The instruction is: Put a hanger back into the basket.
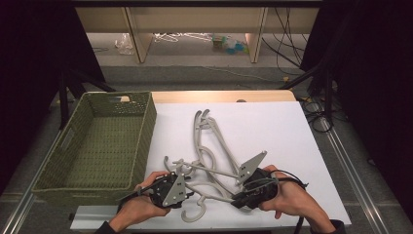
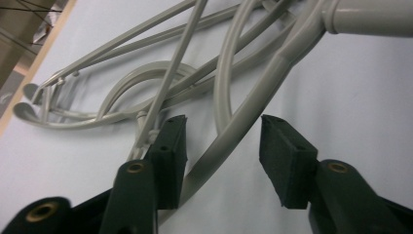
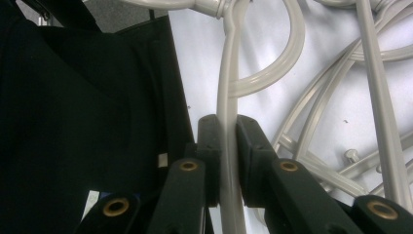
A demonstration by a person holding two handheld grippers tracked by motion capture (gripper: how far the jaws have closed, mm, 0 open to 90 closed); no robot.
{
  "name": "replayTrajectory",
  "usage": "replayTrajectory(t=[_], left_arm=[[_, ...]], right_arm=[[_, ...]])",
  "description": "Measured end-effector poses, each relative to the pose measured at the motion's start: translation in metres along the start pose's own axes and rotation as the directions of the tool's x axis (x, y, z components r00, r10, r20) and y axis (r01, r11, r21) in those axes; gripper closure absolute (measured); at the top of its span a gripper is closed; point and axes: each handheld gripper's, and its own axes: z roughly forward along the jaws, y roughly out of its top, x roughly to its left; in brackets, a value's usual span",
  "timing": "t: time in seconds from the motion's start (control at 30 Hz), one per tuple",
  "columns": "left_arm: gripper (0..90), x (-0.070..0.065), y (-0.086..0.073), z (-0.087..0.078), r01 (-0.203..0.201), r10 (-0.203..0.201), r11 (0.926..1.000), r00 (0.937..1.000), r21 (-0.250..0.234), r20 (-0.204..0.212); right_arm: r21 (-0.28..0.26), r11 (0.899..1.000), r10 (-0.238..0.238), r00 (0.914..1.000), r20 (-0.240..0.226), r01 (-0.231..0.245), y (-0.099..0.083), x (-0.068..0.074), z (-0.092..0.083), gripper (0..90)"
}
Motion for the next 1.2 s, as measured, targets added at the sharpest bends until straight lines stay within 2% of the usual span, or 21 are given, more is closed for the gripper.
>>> replayTrajectory(t=[0.13, 0.17, 0.2, 0.27, 0.37, 0.43, 0.57, 0.6, 0.63, 0.67, 0.7, 0.77, 0.8, 0.83, 0.9, 0.93, 0.97, 1.03, 1.07, 1.1, 1.2], left_arm=[[62.7, -0.001, 0.005, 0.001, -0.07, 0.071, 0.9972, 0.9973, -0.025, 0.021], [66.4, -0.001, 0.007, 0.002, -0.12, 0.122, 0.9918, 0.9916, -0.044, 0.043], [68.0, -0.001, 0.008, 0.001, -0.148, 0.149, 0.9882, 0.9881, -0.039, 0.036], [70.3, -0.003, 0.011, -0.005, -0.167, 0.168, 0.9856, 0.9851, -0.025, 0.036], [73.1, -0.003, 0.015, -0.01, -0.185, 0.186, 0.982, 0.9819, -0.038, 0.035], [74.5, -0.003, 0.02, -0.015, -0.2, 0.202, 0.9786, 0.9779, -0.049, 0.052], [76.9, -0.002, 0.028, -0.024, -0.177, 0.183, 0.9801, 0.9804, -0.09, 0.072], [77.9, -0.001, 0.03, -0.027, -0.159, 0.168, 0.982, 0.9819, -0.102, 0.087], [78.8, 0.0, 0.032, -0.029, -0.115, 0.128, 0.9859, 0.9858, -0.121, 0.108], [79.1, 0.0, 0.033, -0.029, -0.082, 0.1, 0.9872, 0.9863, -0.136, 0.131], [79.1, 0.0, 0.034, -0.03, -0.073, 0.09, 0.9894, 0.9863, -0.125, 0.138], [79.1, 0.001, 0.033, -0.029, -0.011, 0.033, 0.9916, 0.9843, -0.129, 0.173], [79.0, 0.001, 0.033, -0.029, -0.011, 0.033, 0.9916, 0.9843, -0.129, 0.173], [79.1, 0.001, 0.033, -0.029, 0.004, 0.018, 0.9918, 0.9841, -0.128, 0.177], [79.2, 0.005, 0.034, -0.031, 0.122, -0.098, 0.9851, 0.9778, -0.121, 0.185], [79.2, 0.007, 0.033, -0.032, 0.142, -0.119, 0.9834, 0.9751, -0.114, 0.187], [79.1, 0.01, 0.032, -0.034, 0.172, -0.15, 0.9794, 0.9709, -0.107, 0.187], [79.2, 0.014, 0.028, -0.037, 0.24, -0.221, 0.9654, 0.9603, -0.102, 0.17], [79.2, 0.014, 0.028, -0.037, 0.24, -0.221, 0.9654, 0.9603, -0.102, 0.17], [79.2, 0.019, 0.025, -0.041, 0.297, -0.277, 0.949, 0.946, -0.105, 0.168], [79.2, 0.027, 0.02, -0.049, 0.366, -0.347, 0.9231, 0.9245, -0.117, 0.158]], right_arm=[[0.004, 1.0, -0.011, 0.9999, -0.011, 0.011, -0.001, 0.0, 0.0, 81.9], [0.005, 1.0, -0.013, 0.9999, -0.01, 0.013, -0.002, -0.001, 0.0, 81.9], [0.002, 1.0, -0.018, 0.9998, -0.007, 0.018, -0.002, -0.002, 0.0, 81.9], [-0.003, 0.999, -0.032, 0.9994, -0.014, 0.032, -0.004, -0.003, -0.001, 81.9], [-0.026, 0.998, -0.053, 0.9983, -0.023, 0.052, -0.008, -0.007, -0.006, 81.3], [-0.044, 0.997, -0.061, 0.9976, -0.03, 0.06, -0.01, -0.009, -0.011, 80.9], [-0.081, 0.989, -0.126, 0.9916, -0.029, 0.124, -0.015, -0.013, -0.021, 79.3], [-0.092, 0.989, -0.122, 0.9921, -0.027, 0.119, -0.016, -0.015, -0.023, 77.7], [-0.094, 0.988, -0.12, 0.9928, -0.009, 0.119, -0.018, -0.017, -0.025, 76.8], [-0.093, 0.99, -0.112, 0.9937, -0.011, 0.11, -0.019, -0.018, -0.026, 76.1], [-0.091, 0.989, -0.118, 0.9931, -0.003, 0.117, -0.02, -0.02, -0.026, 75.6], [-0.102, 0.988, -0.115, 0.9932, -0.017, 0.113, -0.02, -0.02, -0.027, 75.7], [-0.102, 0.988, -0.115, 0.9932, -0.017, 0.113, -0.02, -0.02, -0.027, 75.7], [-0.109, 0.989, -0.102, 0.9948, -0.008, 0.1, -0.02, -0.02, -0.029, 73.5], [-0.135, 0.989, -0.052, 0.9983, 0.024, 0.055, -0.02, -0.022, -0.032, 62.2], [-0.168, 0.986, -0.006, 0.9985, 0.055, 0.015, -0.019, -0.024, -0.036, 58.6], [-0.187, 0.982, 0.022, 0.9969, 0.075, -0.008, -0.019, -0.025, -0.039, 53.5], [-0.253, 0.966, 0.085, 0.9856, 0.146, -0.046, -0.017, -0.025, -0.048, 41.6], [-0.292, 0.955, 0.114, 0.9755, 0.188, -0.056, -0.015, -0.025, -0.052, 38.8], [-0.325, 0.943, 0.144, 0.9664, 0.213, -0.068, -0.014, -0.024, -0.056, 36.5], [-0.397, 0.915, 0.193, 0.9414, 0.277, -0.07, -0.01, -0.02, -0.063, 33.1]])
